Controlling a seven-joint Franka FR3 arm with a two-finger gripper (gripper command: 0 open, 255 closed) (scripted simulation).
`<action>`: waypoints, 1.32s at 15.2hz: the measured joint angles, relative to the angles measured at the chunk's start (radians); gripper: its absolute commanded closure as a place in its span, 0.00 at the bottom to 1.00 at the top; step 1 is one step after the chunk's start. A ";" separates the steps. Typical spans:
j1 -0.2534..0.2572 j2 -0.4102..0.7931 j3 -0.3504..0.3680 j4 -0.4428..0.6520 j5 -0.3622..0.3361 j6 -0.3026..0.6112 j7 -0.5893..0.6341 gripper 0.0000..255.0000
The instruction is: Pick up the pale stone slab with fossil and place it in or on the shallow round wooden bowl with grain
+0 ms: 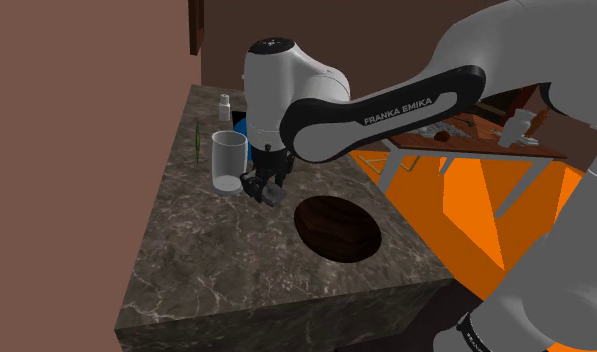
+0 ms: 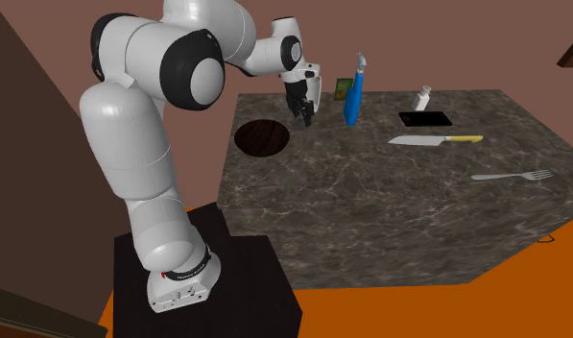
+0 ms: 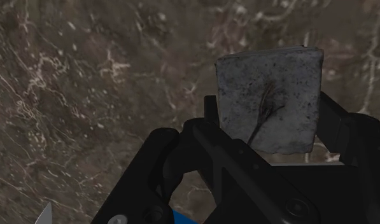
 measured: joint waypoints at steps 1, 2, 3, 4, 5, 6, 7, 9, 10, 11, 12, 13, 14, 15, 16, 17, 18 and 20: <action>0.000 0.000 0.000 0.000 0.000 0.000 0.000 1.00; 0.000 0.000 0.000 0.000 0.000 0.000 0.000 1.00; 0.000 0.000 0.000 0.000 0.000 0.000 0.000 1.00; 0.000 -0.001 0.000 0.005 0.002 -0.006 -0.002 1.00; 0.001 -0.003 0.001 0.011 0.004 -0.013 -0.004 1.00; -0.001 -0.009 0.001 0.016 0.009 -0.021 -0.011 1.00; -0.003 -0.017 0.002 0.020 0.015 -0.031 -0.018 1.00; -0.003 -0.023 0.003 0.038 0.022 -0.053 -0.027 1.00; -0.004 -0.029 0.004 0.046 0.027 -0.065 -0.034 1.00; -0.004 -0.036 0.004 0.051 0.032 -0.074 -0.038 1.00; -0.004 -0.038 0.005 0.063 0.036 -0.088 -0.042 1.00; -0.004 -0.043 0.006 0.072 0.040 -0.100 -0.047 1.00; -0.004 -0.047 0.007 0.082 0.044 -0.113 -0.052 1.00; -0.004 -0.053 0.007 0.087 0.048 -0.122 -0.056 1.00; -0.004 -0.057 0.008 0.097 0.052 -0.135 -0.061 1.00; -0.004 -0.060 0.008 0.108 0.055 -0.148 -0.066 1.00; -0.005 -0.060 0.008 0.119 0.056 -0.158 -0.070 1.00; -0.005 -0.065 0.009 0.138 0.061 -0.181 -0.078 1.00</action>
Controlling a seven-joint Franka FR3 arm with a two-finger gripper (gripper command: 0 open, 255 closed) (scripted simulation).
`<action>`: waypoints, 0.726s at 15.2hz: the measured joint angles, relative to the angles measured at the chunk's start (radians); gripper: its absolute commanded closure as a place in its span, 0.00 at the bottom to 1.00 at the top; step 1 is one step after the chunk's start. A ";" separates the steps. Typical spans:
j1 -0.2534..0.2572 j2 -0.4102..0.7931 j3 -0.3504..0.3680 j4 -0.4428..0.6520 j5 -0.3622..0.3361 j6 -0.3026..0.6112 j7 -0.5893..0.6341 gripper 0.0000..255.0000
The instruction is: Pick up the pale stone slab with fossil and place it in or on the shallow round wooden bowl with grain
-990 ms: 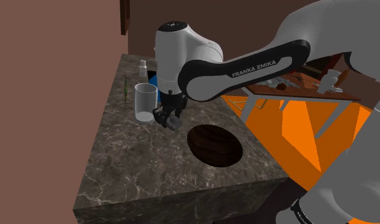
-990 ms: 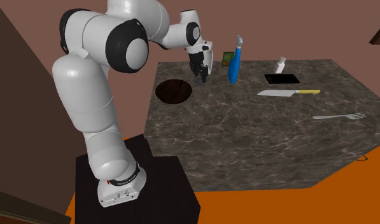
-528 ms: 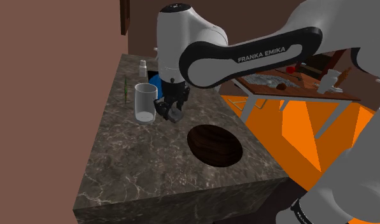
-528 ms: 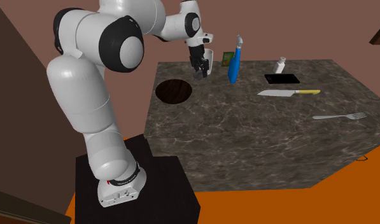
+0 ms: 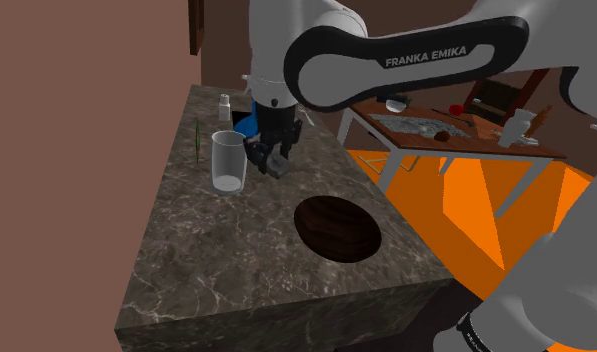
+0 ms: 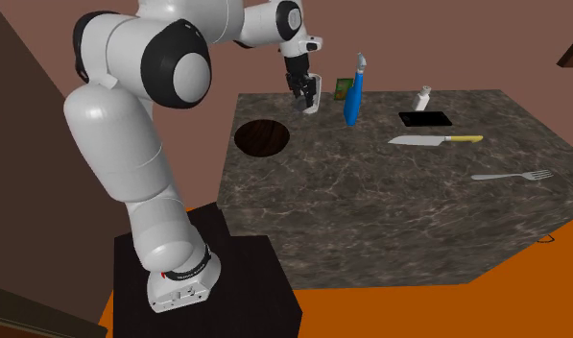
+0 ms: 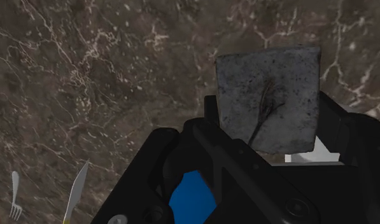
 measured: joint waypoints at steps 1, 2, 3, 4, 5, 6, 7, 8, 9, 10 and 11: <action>0.001 0.000 0.001 0.014 0.001 -0.013 -0.003 1.00; 0.000 -0.001 0.000 0.027 0.003 -0.027 -0.009 1.00; 0.000 -0.005 0.000 0.037 0.006 -0.039 -0.013 1.00; 0.001 -0.004 0.001 0.053 0.007 -0.054 -0.016 1.00; 0.002 -0.005 0.002 0.063 0.008 -0.065 -0.018 1.00; 0.003 -0.005 0.003 0.072 0.009 -0.074 -0.020 1.00; -0.001 -0.028 0.002 0.051 0.021 -0.072 -0.026 1.00; -0.002 -0.061 0.003 0.018 0.037 -0.066 -0.028 1.00; -0.005 -0.102 0.002 -0.014 0.059 -0.066 -0.037 1.00; -0.006 -0.139 0.001 -0.051 0.078 -0.060 -0.045 1.00; -0.003 -0.182 0.001 -0.094 0.099 -0.053 -0.047 1.00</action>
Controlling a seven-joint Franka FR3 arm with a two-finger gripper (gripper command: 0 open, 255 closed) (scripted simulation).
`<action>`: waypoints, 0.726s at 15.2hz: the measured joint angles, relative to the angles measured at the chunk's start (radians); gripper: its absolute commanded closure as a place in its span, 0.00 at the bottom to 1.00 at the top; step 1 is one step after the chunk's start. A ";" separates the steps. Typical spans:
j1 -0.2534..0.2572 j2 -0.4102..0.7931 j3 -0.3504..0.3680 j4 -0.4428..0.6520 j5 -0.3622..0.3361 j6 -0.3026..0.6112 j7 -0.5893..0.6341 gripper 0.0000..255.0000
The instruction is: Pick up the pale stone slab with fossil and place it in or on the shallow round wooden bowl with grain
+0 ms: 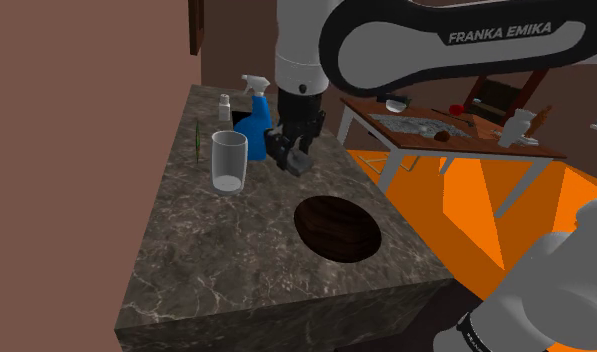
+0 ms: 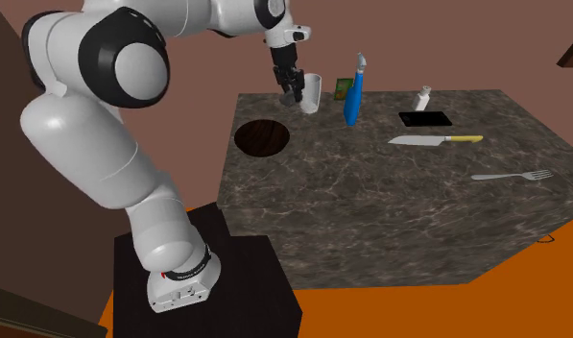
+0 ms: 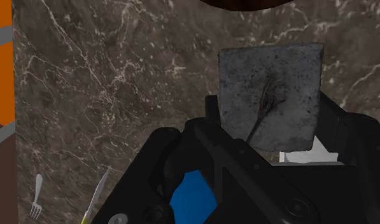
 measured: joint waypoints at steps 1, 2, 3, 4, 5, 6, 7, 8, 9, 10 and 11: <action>0.002 -0.036 -0.002 -0.034 0.018 0.004 -0.006 1.00; 0.006 -0.075 -0.006 -0.068 0.037 0.006 -0.014 1.00; 0.014 -0.125 -0.008 -0.117 0.062 0.010 -0.018 1.00; 0.021 -0.181 -0.019 -0.164 0.088 0.010 -0.033 1.00; 0.028 -0.220 -0.026 -0.196 0.105 0.009 -0.042 1.00; 0.038 -0.266 -0.035 -0.237 0.124 0.009 -0.053 1.00; 0.050 -0.311 -0.042 -0.275 0.143 0.005 -0.059 1.00; 0.063 -0.352 -0.046 -0.301 0.160 -0.006 -0.062 1.00; 0.074 -0.386 -0.049 -0.330 0.173 -0.009 -0.064 1.00; 0.082 -0.410 -0.054 -0.355 0.182 -0.007 -0.068 1.00; 0.085 -0.420 -0.055 -0.370 0.186 -0.002 -0.068 1.00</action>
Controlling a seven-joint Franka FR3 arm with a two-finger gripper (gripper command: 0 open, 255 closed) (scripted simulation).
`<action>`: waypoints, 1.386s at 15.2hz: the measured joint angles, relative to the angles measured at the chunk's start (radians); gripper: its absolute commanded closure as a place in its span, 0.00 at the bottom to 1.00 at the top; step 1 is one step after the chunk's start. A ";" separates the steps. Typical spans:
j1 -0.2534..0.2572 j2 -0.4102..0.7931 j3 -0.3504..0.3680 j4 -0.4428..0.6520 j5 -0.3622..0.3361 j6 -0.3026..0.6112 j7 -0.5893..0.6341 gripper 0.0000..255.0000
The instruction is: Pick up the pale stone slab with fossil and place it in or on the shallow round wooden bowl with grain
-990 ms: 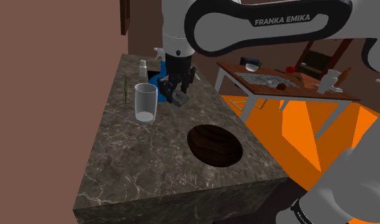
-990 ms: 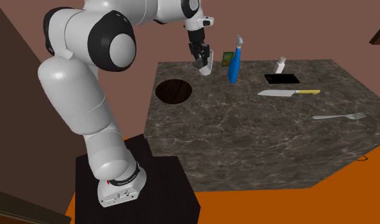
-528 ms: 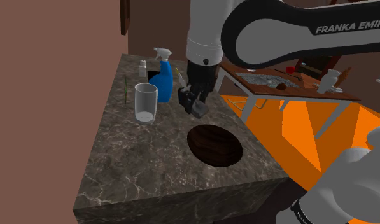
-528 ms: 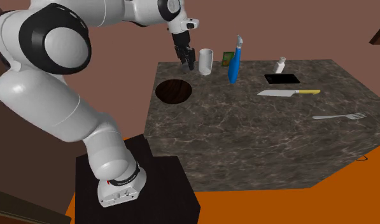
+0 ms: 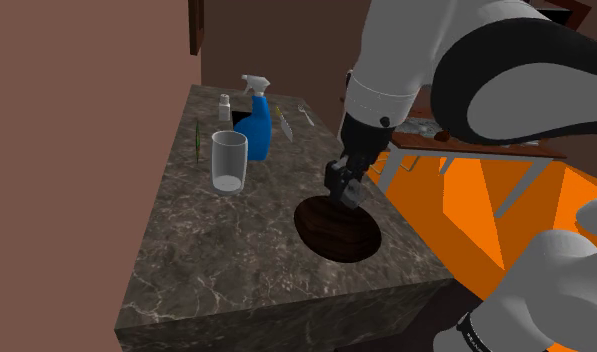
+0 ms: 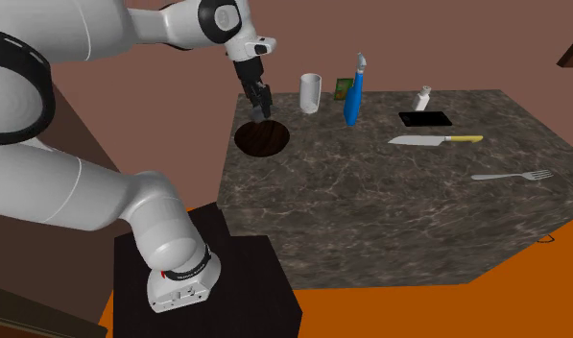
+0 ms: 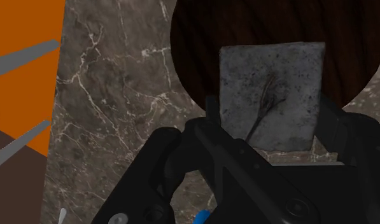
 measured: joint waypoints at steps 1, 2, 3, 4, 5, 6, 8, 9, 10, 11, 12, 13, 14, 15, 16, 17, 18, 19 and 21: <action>0.001 -0.002 0.001 -0.011 0.002 0.009 0.002 1.00; 0.004 -0.006 0.002 -0.024 0.004 0.017 0.004 1.00; 0.006 -0.008 0.004 -0.041 0.006 0.031 0.007 1.00; 0.005 -0.004 0.006 -0.051 0.005 0.046 0.010 1.00; 0.006 -0.004 0.008 -0.063 0.006 0.057 0.013 1.00; 0.006 -0.005 0.008 -0.078 0.006 0.071 0.013 1.00; 0.005 0.004 0.014 -0.098 0.005 0.099 0.020 1.00; 0.006 0.007 0.017 -0.110 0.005 0.114 0.024 1.00; 0.005 0.009 0.018 -0.119 0.004 0.125 0.026 1.00; 0.006 0.012 0.022 -0.131 0.005 0.138 0.031 1.00; 0.007 0.014 0.026 -0.145 0.006 0.154 0.036 1.00; 0.005 0.022 0.030 -0.152 0.003 0.168 0.041 1.00; 0.005 0.022 0.029 -0.156 0.003 0.173 0.040 1.00; 0.005 0.022 0.030 -0.158 0.003 0.175 0.041 1.00; 0.005 0.022 0.029 -0.160 0.003 0.176 0.040 1.00; 0.005 0.022 0.029 -0.160 0.003 0.177 0.040 1.00; 0.005 0.022 0.029 -0.160 0.003 0.177 0.040 1.00; 0.005 0.022 0.029 -0.161 0.003 0.177 0.040 1.00; 0.005 0.021 0.029 -0.161 0.003 0.177 0.040 0.00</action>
